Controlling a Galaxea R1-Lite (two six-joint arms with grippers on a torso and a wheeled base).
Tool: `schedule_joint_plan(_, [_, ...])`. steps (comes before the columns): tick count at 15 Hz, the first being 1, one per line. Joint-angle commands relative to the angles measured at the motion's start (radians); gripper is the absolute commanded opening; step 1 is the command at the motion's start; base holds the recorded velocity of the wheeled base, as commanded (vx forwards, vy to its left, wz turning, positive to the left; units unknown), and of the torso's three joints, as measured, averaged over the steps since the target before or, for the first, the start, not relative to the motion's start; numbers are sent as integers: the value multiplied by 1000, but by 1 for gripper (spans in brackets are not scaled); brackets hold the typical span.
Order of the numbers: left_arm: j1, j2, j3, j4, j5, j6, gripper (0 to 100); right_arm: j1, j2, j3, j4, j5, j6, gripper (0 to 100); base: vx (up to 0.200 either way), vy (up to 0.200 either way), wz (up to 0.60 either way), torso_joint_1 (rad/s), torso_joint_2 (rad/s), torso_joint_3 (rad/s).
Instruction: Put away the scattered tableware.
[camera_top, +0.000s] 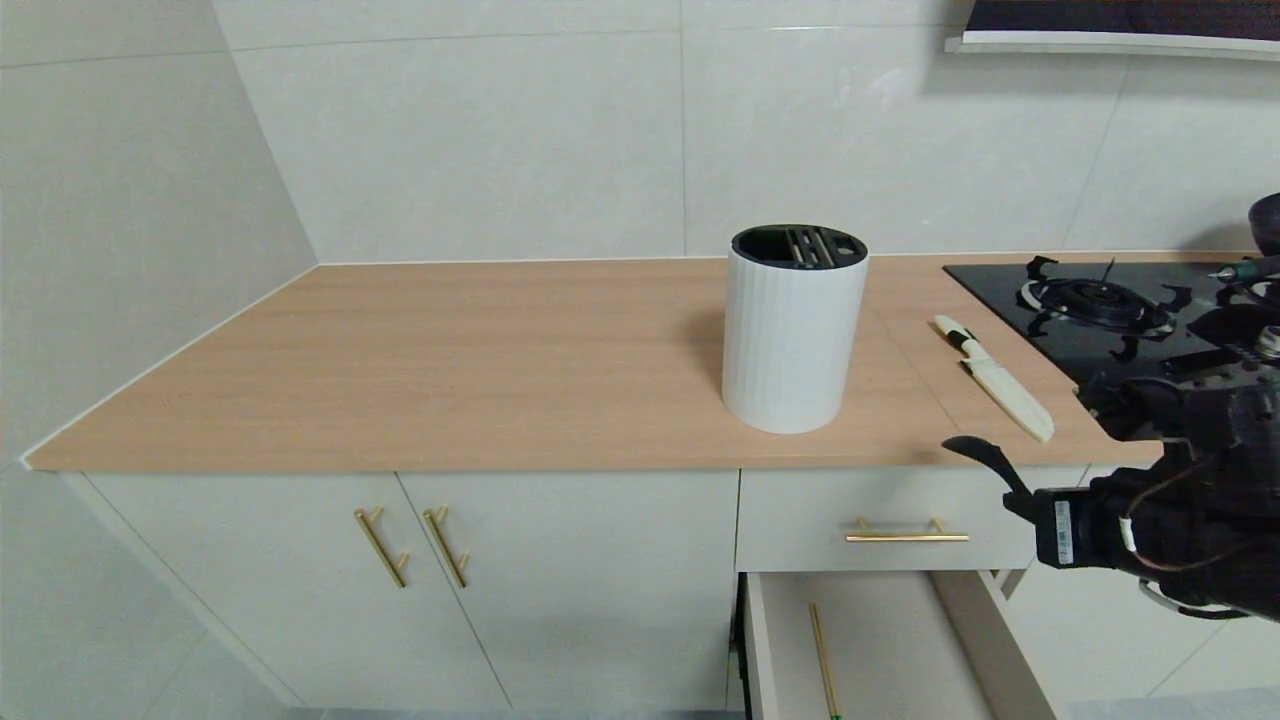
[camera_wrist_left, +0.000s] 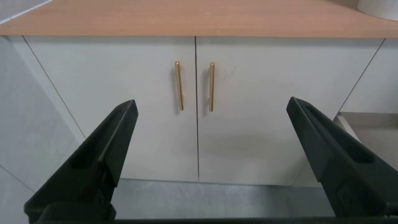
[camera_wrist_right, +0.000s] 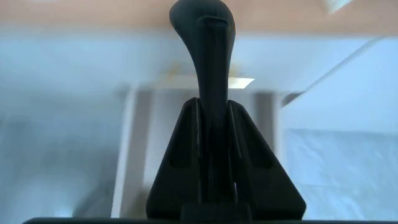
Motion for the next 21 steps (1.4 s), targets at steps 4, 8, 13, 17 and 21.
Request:
schedule_joint_plan(4, [1,1,0,0,0,0,100,3,-70,119,-2,118,-97,0,0,0,0,0,0,0])
schedule_joint_plan(8, [1,1,0,0,0,0,100,35,42,144,-5,118,-137,0,0,0,0,0,0,0])
schedule_joint_plan(13, [1,1,0,0,0,0,100,38,90,156,-56,114,-134,0,0,0,0,-118,274,165])
schedule_joint_plan(17, [1,1,0,0,0,0,100,38,117,156,-79,113,-134,0,0,0,0,-191,481,282])
schedule_joint_plan(21, [0,1,0,0,0,0,100,38,151,175,-142,111,-134,0,0,0,0,-173,477,290])
